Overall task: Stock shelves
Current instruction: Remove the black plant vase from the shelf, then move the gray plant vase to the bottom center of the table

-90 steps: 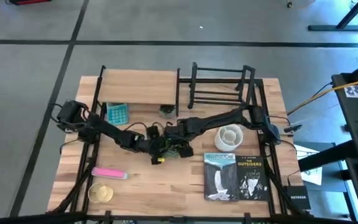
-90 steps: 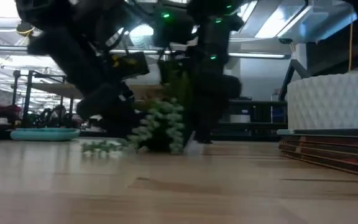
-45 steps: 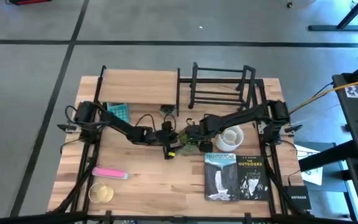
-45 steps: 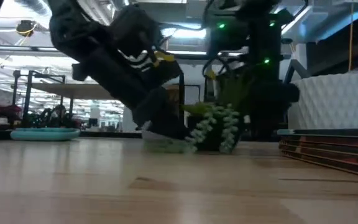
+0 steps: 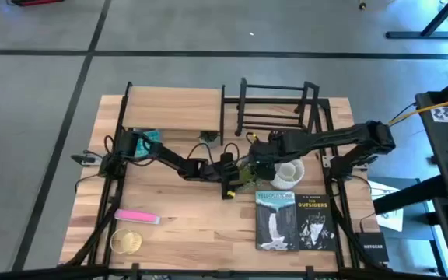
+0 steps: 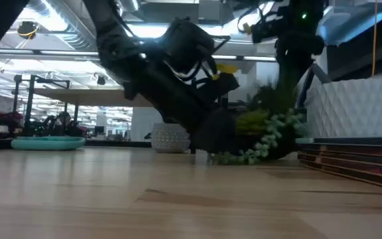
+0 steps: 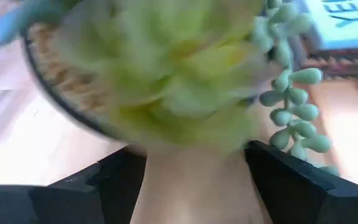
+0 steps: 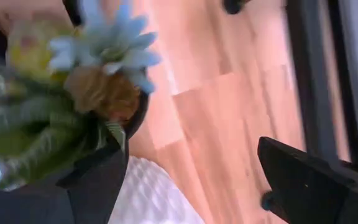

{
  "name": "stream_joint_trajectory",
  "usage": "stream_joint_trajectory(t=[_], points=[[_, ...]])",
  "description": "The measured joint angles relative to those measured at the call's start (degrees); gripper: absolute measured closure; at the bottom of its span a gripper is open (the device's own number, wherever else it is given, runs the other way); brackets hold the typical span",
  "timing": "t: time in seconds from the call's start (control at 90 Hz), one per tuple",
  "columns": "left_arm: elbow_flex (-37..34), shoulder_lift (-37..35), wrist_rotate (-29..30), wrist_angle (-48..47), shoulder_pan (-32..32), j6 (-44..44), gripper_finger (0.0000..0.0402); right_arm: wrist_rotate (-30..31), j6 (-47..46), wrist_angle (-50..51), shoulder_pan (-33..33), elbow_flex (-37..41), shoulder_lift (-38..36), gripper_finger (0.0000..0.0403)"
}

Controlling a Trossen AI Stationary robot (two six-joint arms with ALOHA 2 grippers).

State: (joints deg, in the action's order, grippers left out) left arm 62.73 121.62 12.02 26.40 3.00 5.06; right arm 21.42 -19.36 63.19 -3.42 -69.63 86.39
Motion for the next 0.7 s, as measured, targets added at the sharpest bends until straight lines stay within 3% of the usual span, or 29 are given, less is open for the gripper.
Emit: stream_joint_trajectory(t=[0.4, 0.578, 0.7], points=[[0.4, -1.2, 0.7, -3.2, -0.7, -3.6, 0.0137, 2.6, -4.8, 0.2, 0.0, 0.0, -7.9, 0.0061], [0.4, -7.7, 10.9, -14.3, 1.1, -1.1, 0.0137, 4.3, -4.5, -4.2, -0.2, 0.0, -7.8, 0.0061], [0.4, -14.6, 15.6, -23.7, 3.0, -0.4, 0.0137, 11.8, -2.9, -8.4, -3.4, 0.0, -7.5, 0.0061]])
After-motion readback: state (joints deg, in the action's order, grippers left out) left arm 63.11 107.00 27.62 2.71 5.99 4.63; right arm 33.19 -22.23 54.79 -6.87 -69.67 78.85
